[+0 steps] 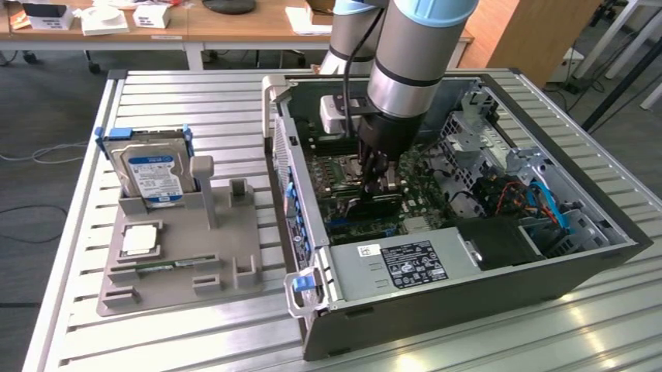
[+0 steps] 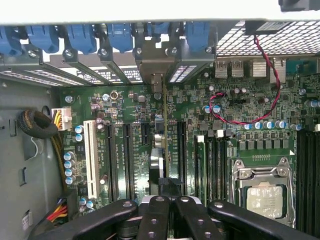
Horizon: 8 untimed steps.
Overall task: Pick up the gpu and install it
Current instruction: 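Press down on the gpu until it lock into place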
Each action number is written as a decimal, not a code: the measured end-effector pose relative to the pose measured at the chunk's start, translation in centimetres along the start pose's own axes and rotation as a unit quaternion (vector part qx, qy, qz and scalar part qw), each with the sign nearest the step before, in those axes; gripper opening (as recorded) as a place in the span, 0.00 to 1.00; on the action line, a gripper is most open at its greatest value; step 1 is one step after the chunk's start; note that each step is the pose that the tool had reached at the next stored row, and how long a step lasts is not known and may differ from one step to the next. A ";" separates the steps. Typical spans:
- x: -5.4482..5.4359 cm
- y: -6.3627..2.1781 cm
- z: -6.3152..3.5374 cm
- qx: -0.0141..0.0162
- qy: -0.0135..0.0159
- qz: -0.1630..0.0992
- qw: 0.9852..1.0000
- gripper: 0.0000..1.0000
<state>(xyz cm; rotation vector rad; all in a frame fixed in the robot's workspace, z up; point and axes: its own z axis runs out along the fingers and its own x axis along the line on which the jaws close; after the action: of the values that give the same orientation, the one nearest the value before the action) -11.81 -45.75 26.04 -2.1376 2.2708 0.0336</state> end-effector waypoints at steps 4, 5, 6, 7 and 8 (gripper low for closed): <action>0.0 0.00 0.04 0.000 0.000 0.000 1.000 0.11; 0.0 0.00 0.04 0.000 0.000 0.000 1.000 0.11; 0.0 0.00 0.05 0.000 0.000 0.000 1.000 0.11; 0.0 0.00 0.05 0.000 0.000 0.000 1.000 0.11; 0.0 0.00 0.05 0.000 0.000 0.000 1.000 0.11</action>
<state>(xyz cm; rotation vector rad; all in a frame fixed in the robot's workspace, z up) -11.81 -45.75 25.98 -2.1375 2.2708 0.0337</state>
